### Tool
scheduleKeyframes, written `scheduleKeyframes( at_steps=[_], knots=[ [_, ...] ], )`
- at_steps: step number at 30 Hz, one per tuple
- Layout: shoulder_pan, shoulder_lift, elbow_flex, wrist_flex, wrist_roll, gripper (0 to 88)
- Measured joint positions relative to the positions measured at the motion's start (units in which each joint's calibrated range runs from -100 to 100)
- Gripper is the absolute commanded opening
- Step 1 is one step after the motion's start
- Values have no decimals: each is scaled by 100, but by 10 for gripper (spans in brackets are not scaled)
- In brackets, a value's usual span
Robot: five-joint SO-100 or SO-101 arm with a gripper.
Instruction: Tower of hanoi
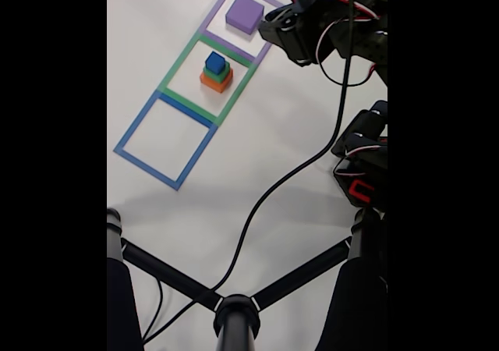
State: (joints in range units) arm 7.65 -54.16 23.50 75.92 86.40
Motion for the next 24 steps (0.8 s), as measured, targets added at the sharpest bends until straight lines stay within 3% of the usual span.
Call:
scheduleKeyframes(
  at_steps=[4, 11, 16, 24],
  knots=[
    [360, -194, -574, 803, 158, 41],
    [1122, -608, -226, 1067, 1222, 90],
    [1359, -878, 592, 506, 1281, 131],
    [1555, -1173, 2376, -1380, 1281, 367]
  ],
)
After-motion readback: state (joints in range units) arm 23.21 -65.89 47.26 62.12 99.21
